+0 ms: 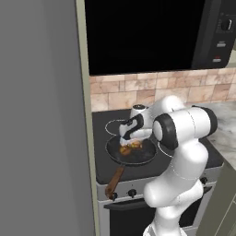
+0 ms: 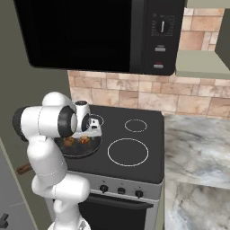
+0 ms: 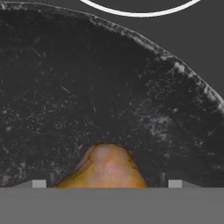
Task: Take the chicken drumsticks from the pan and place one on each plate on the dining counter.
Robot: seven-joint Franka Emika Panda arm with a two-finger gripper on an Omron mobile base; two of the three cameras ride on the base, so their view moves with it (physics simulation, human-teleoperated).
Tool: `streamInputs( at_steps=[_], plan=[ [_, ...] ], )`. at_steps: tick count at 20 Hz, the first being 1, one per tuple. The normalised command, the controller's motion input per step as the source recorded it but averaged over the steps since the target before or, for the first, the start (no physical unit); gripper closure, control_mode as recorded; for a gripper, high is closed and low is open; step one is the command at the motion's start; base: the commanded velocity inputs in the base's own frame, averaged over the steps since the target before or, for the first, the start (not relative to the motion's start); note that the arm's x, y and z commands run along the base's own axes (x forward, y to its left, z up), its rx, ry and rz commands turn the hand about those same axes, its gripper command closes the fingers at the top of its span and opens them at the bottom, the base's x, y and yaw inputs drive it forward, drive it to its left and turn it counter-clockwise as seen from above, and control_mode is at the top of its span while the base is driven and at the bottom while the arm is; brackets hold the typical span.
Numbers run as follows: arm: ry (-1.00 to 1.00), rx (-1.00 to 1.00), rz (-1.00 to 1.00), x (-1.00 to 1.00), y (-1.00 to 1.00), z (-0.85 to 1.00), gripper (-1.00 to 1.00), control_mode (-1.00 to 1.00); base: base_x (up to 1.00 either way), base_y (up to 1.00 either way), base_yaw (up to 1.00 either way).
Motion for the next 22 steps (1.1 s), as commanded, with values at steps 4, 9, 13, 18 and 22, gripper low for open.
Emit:
streamInputs(
  at_steps=[4, 9, 13, 18, 22],
  plan=[
    [0.01, 0.04, 0.00, -0.18, -0.30, -0.36, 1.00, -1.00, 0.00, 0.00, 0.00],
    [0.00, 0.18, -0.05, -0.38, -0.48, 0.15, 1.00, -1.00, 0.00, 0.00, 0.00],
    [0.00, 0.21, -0.08, -0.20, -0.39, 0.94, 1.00, -1.00, 0.00, 0.00, 0.00],
    [0.00, 0.12, -0.07, -0.28, -0.17, 1.00, 1.00, -1.00, 0.00, 0.00, 0.00],
    [-0.10, -0.04, -0.04, -0.99, 0.00, 0.83, 1.00, -1.00, 0.00, 0.00, 0.00]
  ],
)
